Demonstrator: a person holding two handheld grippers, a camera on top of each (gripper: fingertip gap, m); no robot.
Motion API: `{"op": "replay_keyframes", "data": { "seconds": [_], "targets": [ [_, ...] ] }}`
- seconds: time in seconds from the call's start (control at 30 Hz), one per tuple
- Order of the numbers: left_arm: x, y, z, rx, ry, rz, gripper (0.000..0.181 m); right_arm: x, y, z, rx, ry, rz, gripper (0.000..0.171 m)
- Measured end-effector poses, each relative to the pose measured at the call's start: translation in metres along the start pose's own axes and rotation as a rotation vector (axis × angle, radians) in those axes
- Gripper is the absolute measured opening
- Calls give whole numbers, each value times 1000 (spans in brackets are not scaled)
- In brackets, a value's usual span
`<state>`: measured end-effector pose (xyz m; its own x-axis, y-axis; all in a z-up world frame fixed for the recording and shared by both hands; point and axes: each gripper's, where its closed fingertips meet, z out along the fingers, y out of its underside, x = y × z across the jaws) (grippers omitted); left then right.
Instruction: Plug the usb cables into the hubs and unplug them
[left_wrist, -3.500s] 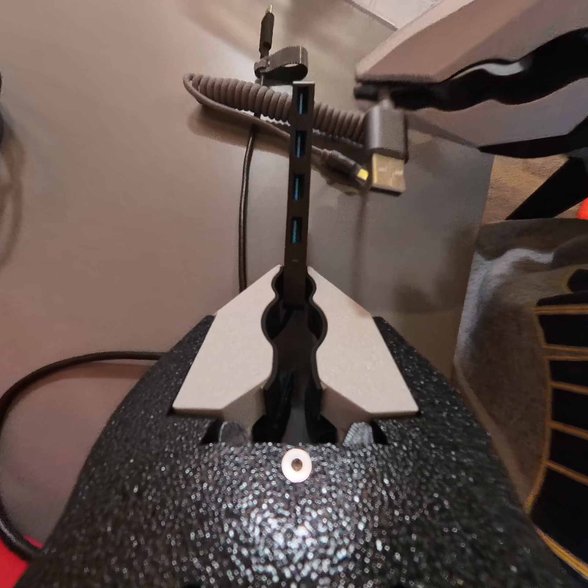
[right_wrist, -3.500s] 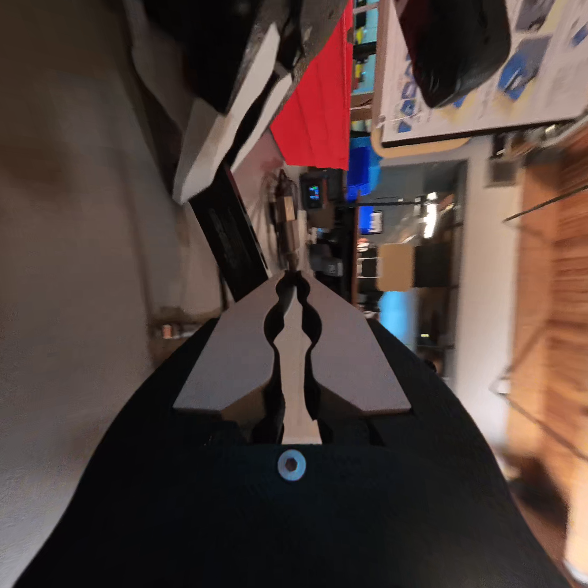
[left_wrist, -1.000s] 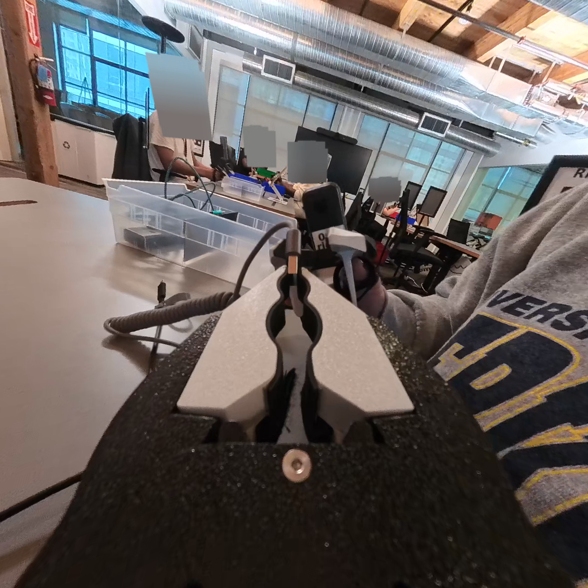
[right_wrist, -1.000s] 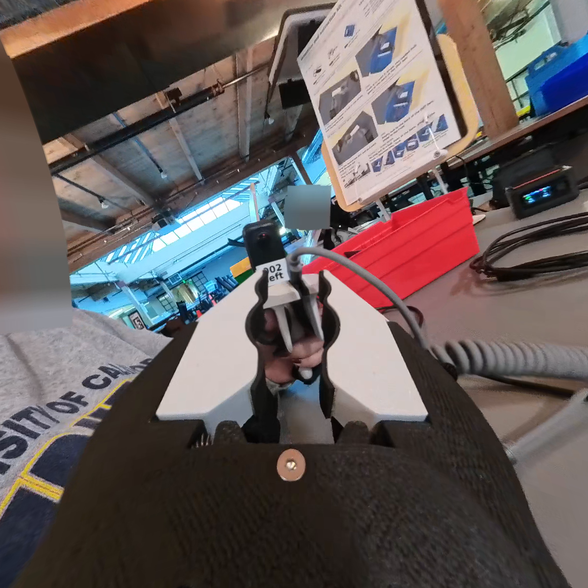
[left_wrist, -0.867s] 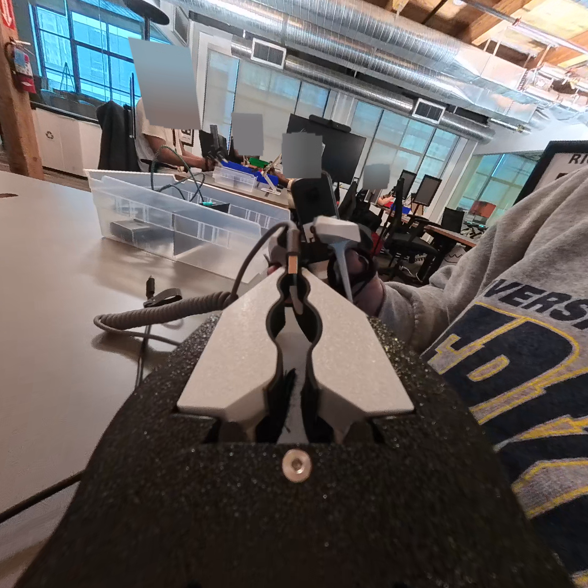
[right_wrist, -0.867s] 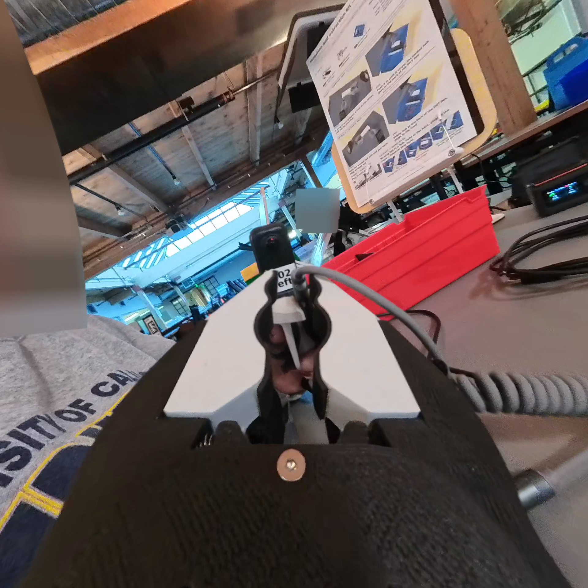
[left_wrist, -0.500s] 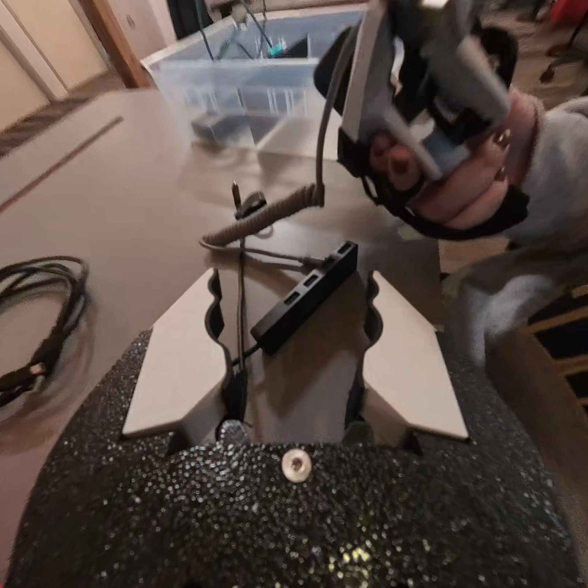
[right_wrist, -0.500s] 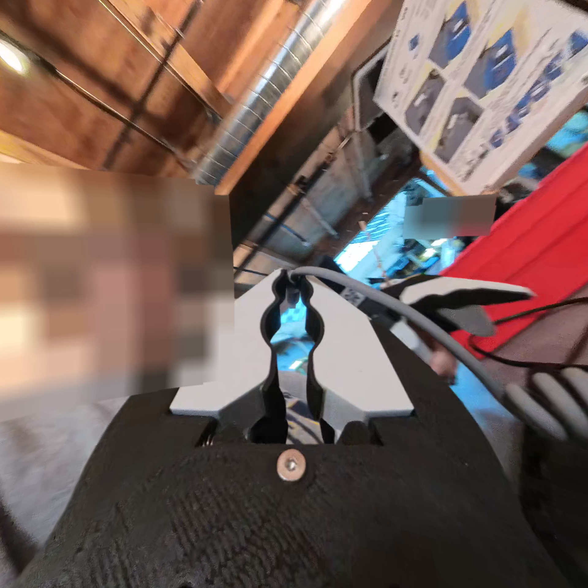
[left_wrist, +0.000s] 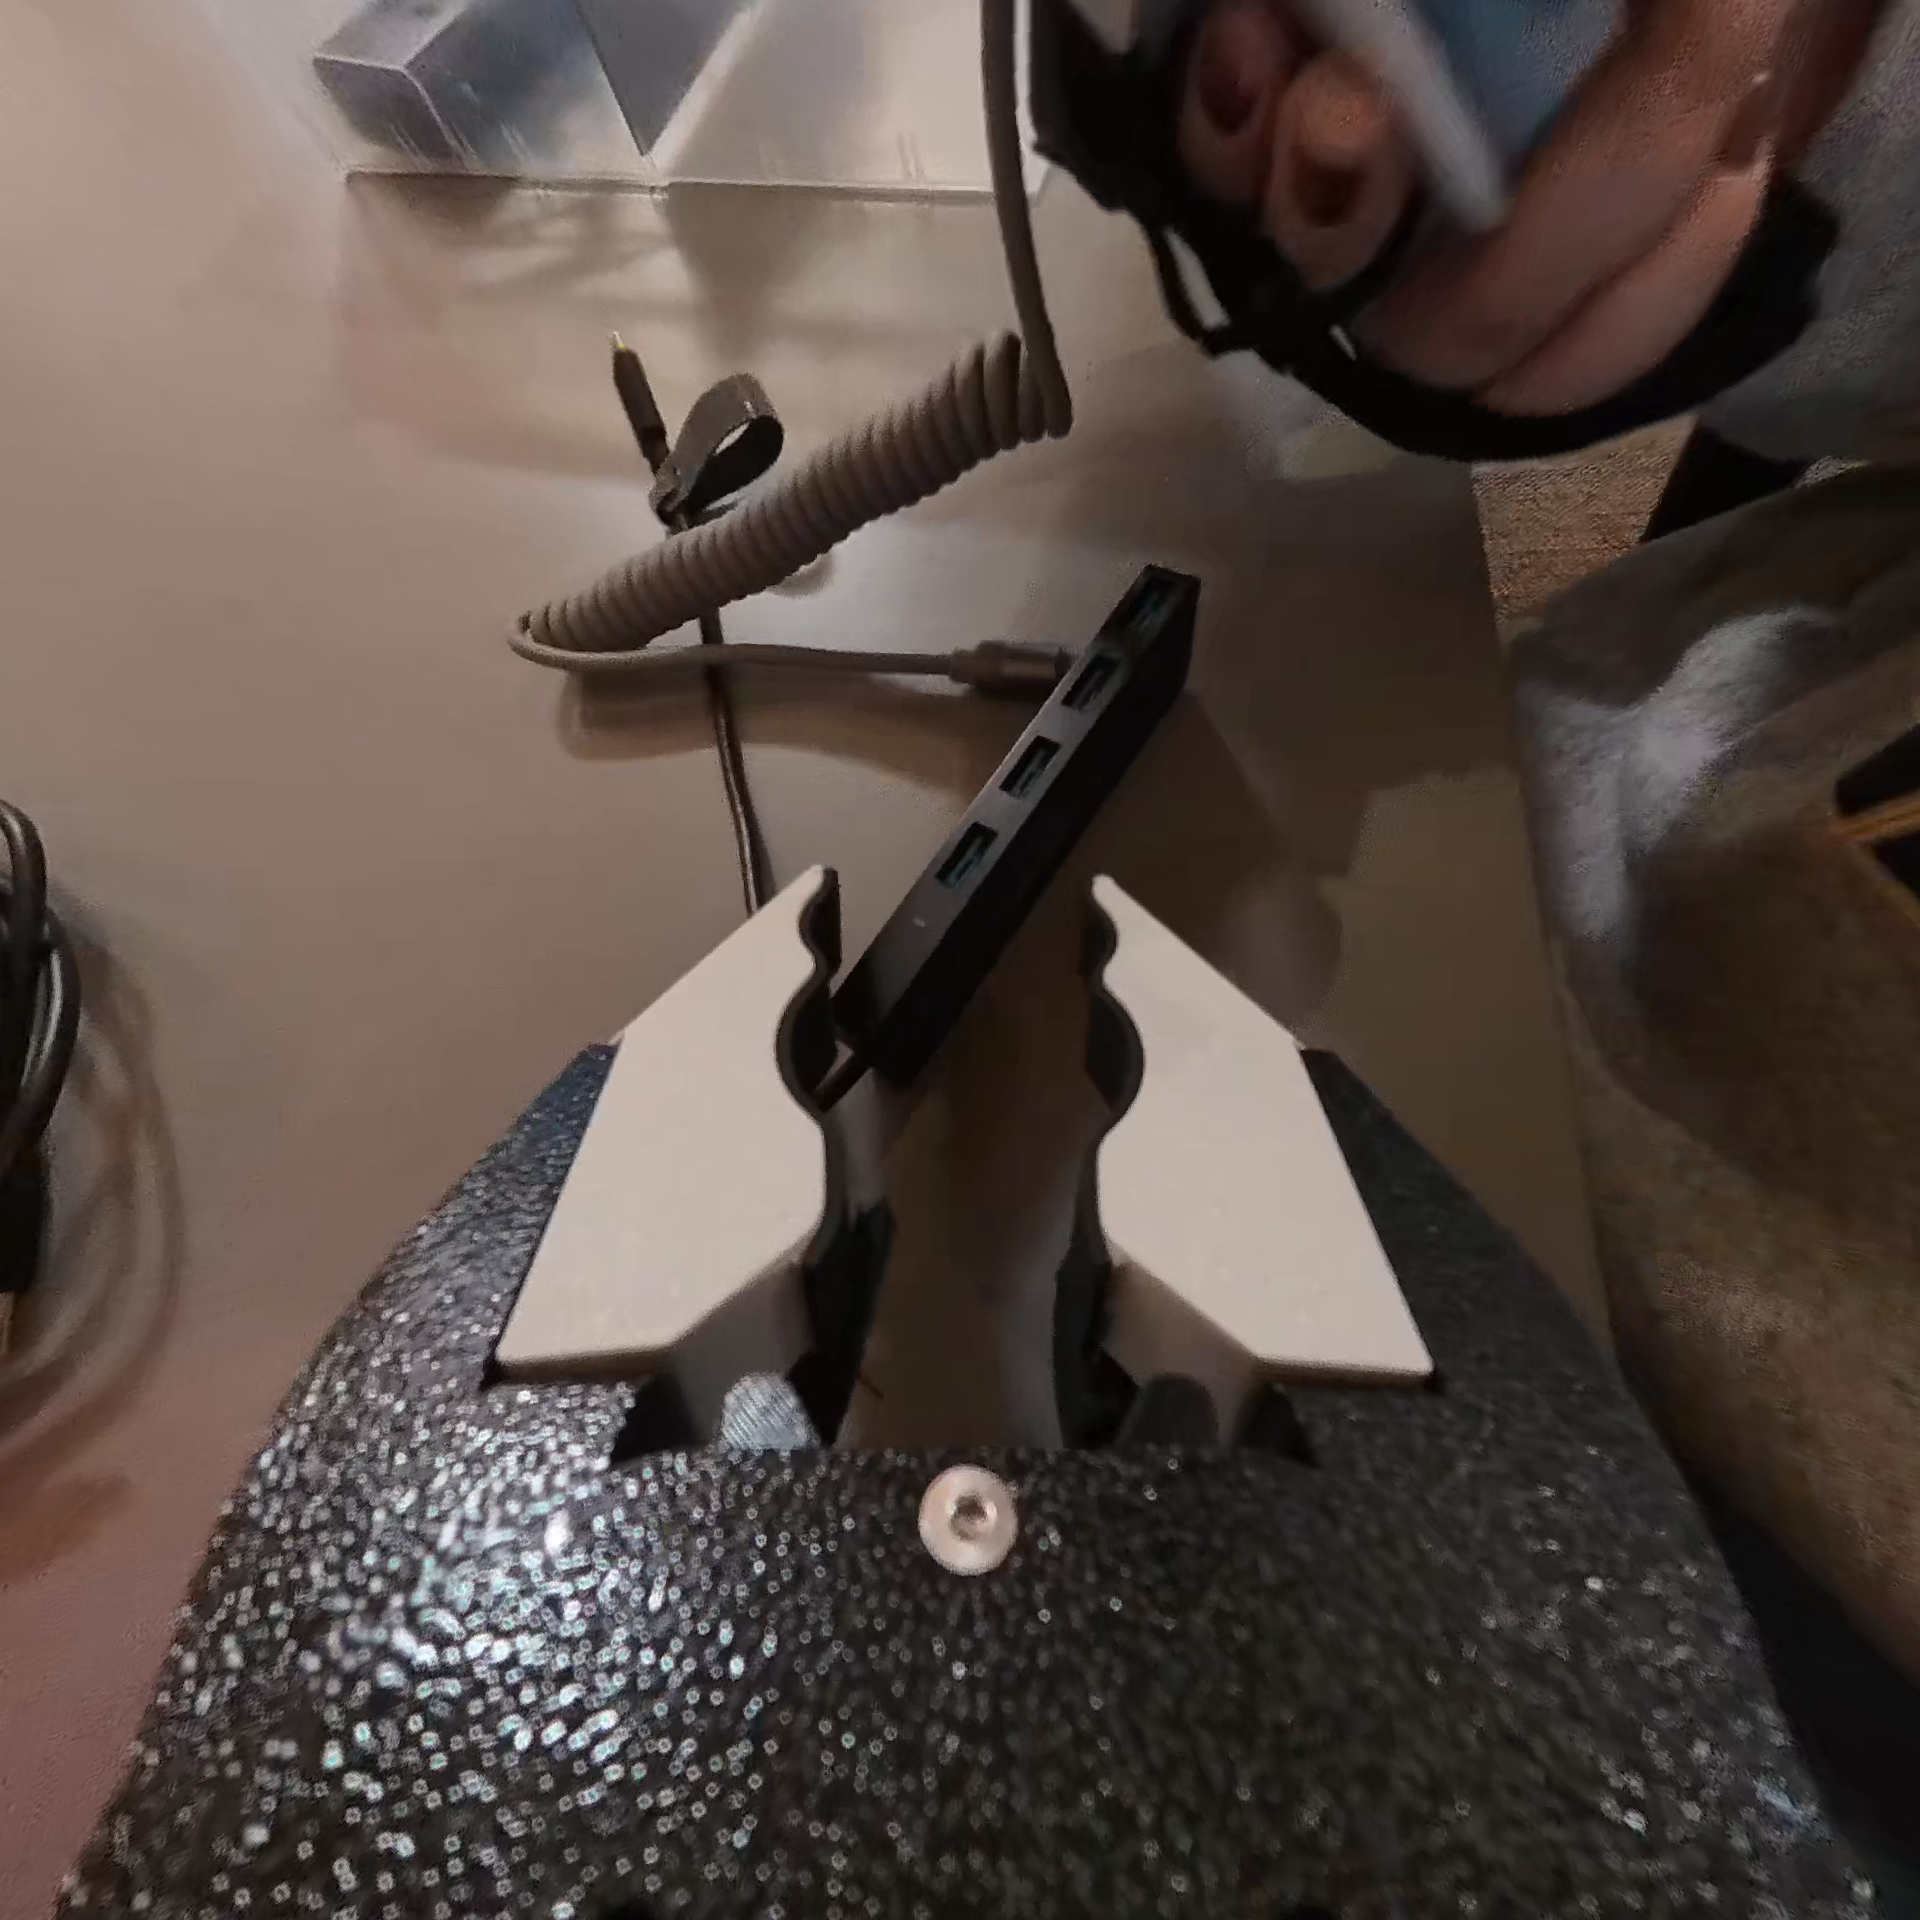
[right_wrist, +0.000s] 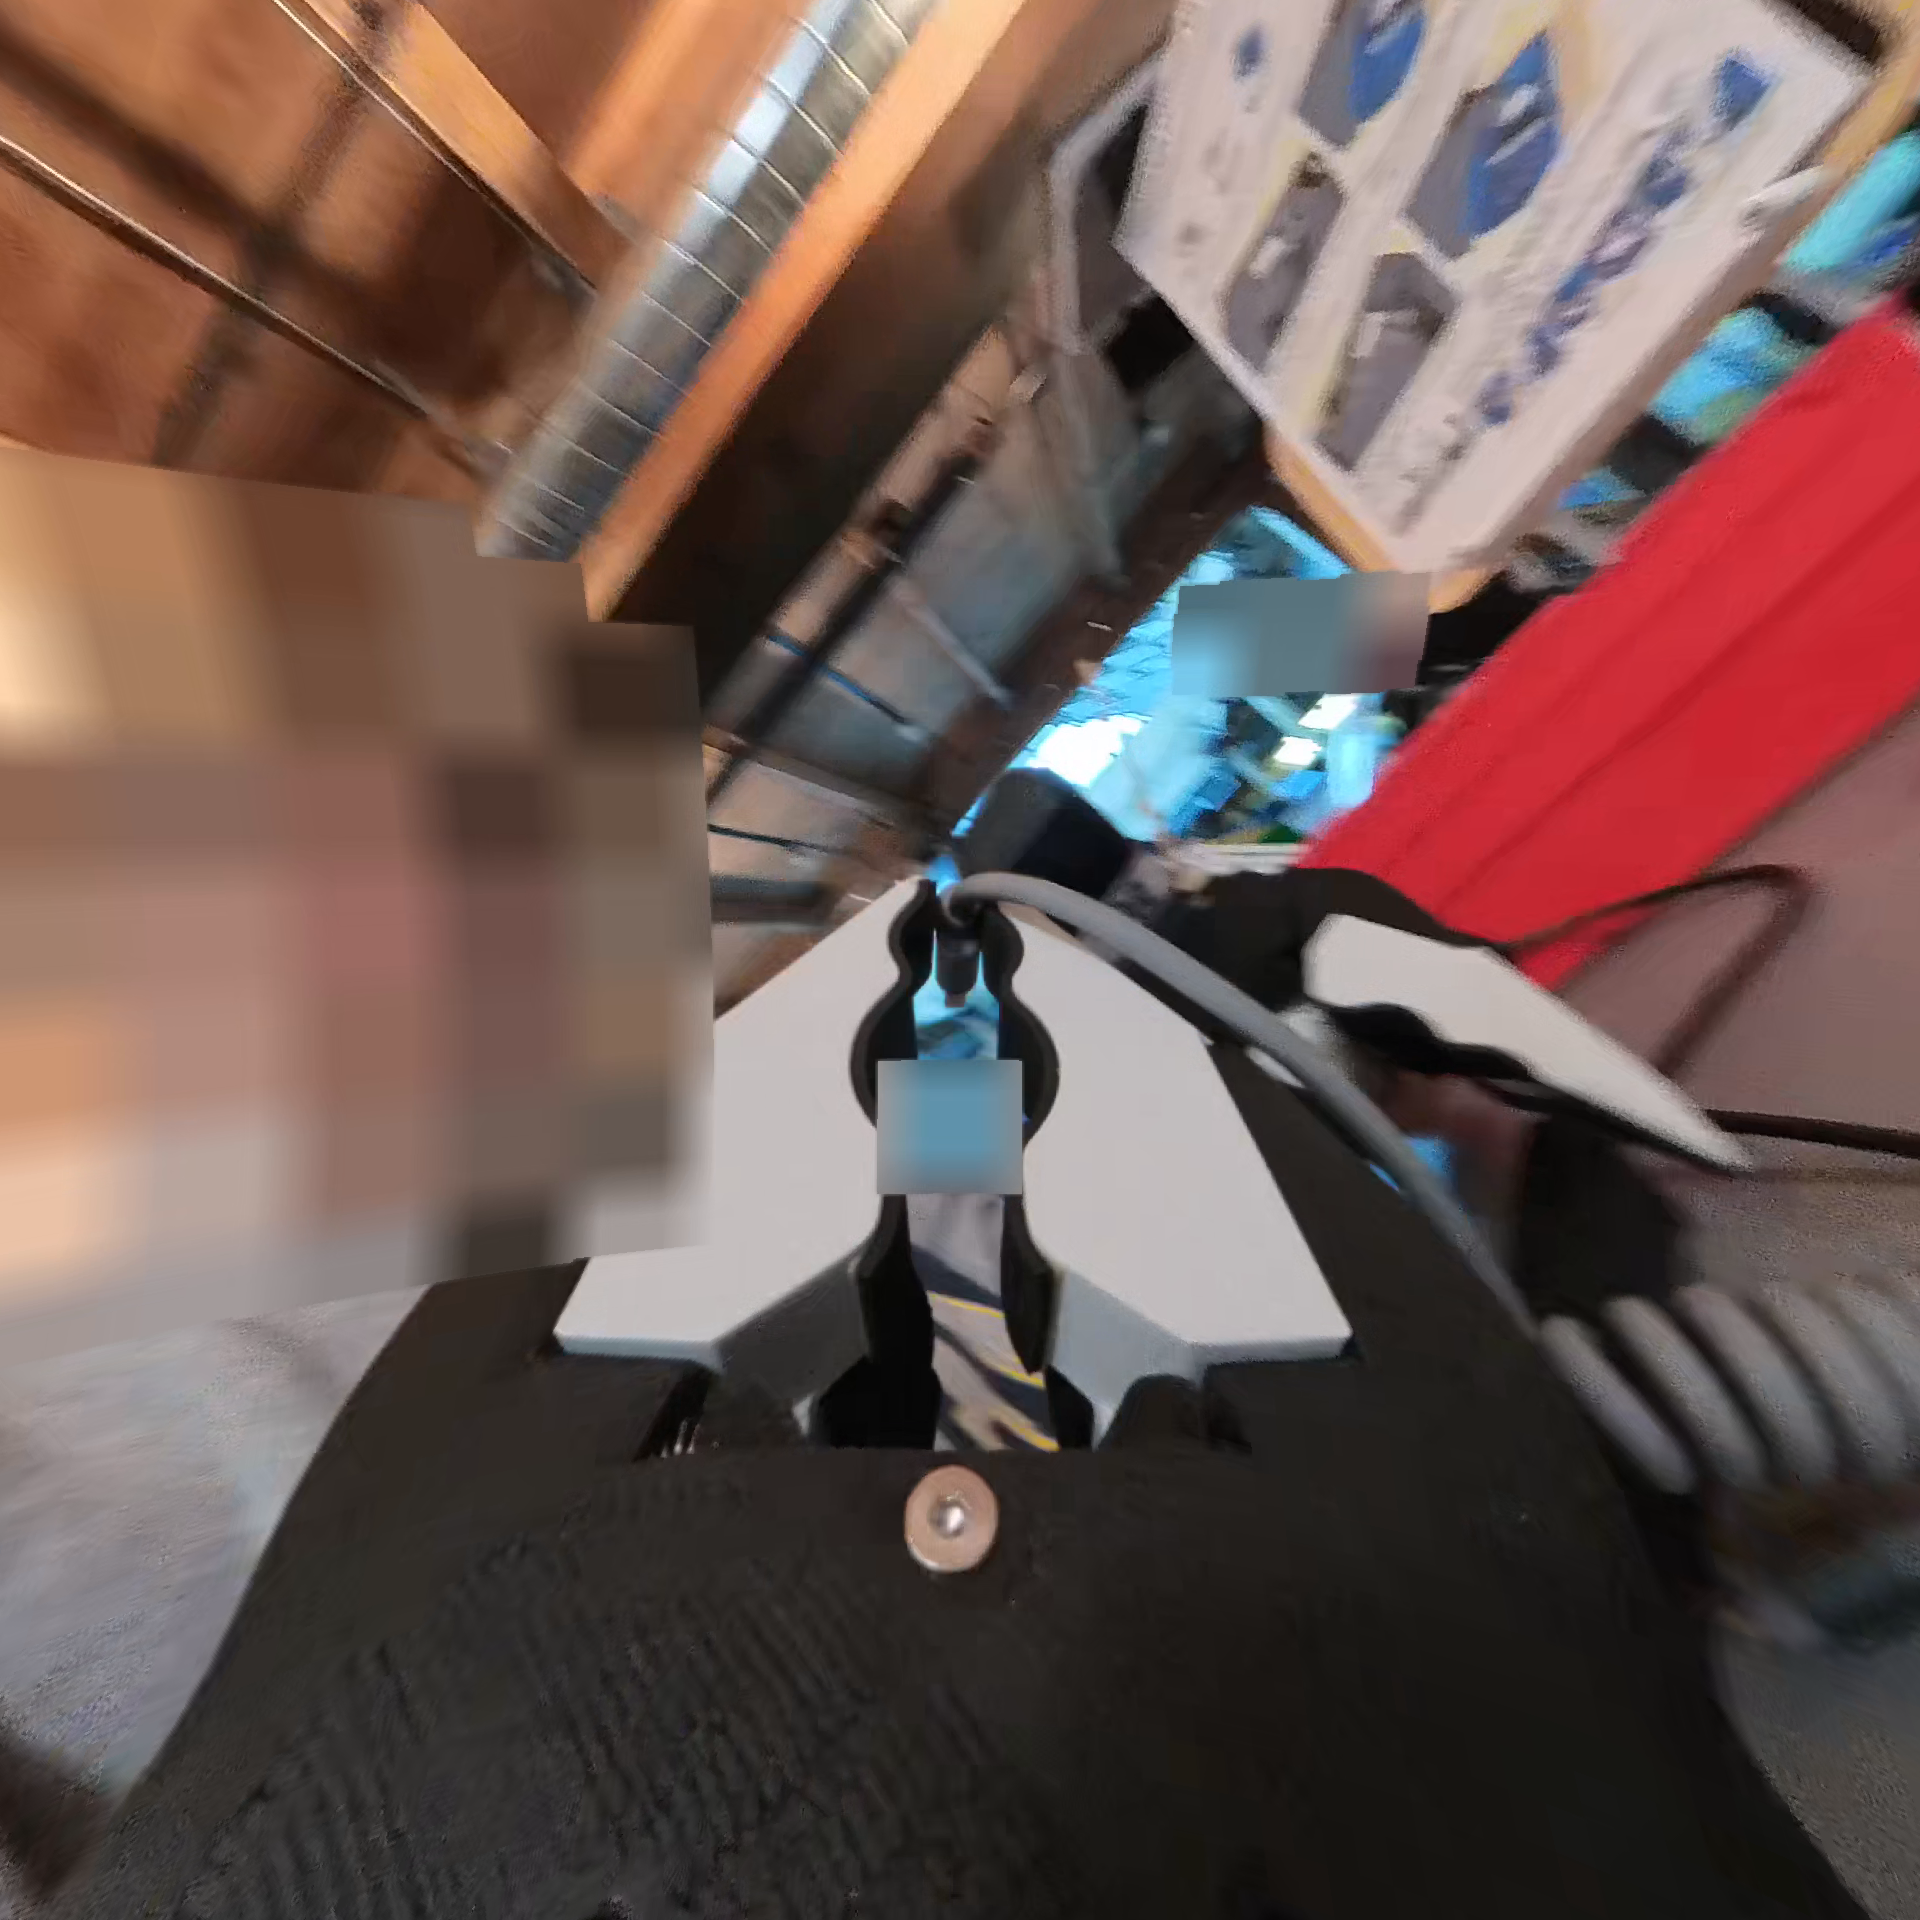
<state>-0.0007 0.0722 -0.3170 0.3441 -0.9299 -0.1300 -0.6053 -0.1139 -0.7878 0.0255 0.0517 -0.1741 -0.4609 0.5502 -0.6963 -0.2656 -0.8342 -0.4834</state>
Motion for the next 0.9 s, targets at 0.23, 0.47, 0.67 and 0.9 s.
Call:
{"op": "replay_keyframes", "data": {
  "seconds": [0.23,0.47,0.67,0.9],
  "targets": [
    [7,6,-4,-73,25,-7,27,42,7,-17,-203,426,-344,6],
    [13,13,-4,-139,26,37,24,61,30,-22,-435,573,-538,6],
    [14,12,-3,-163,-23,29,10,83,51,-22,-710,680,-727,6],
    [16,12,-3,-169,26,-20,9,93,53,-20,-919,625,-857,7]
  ]
}}
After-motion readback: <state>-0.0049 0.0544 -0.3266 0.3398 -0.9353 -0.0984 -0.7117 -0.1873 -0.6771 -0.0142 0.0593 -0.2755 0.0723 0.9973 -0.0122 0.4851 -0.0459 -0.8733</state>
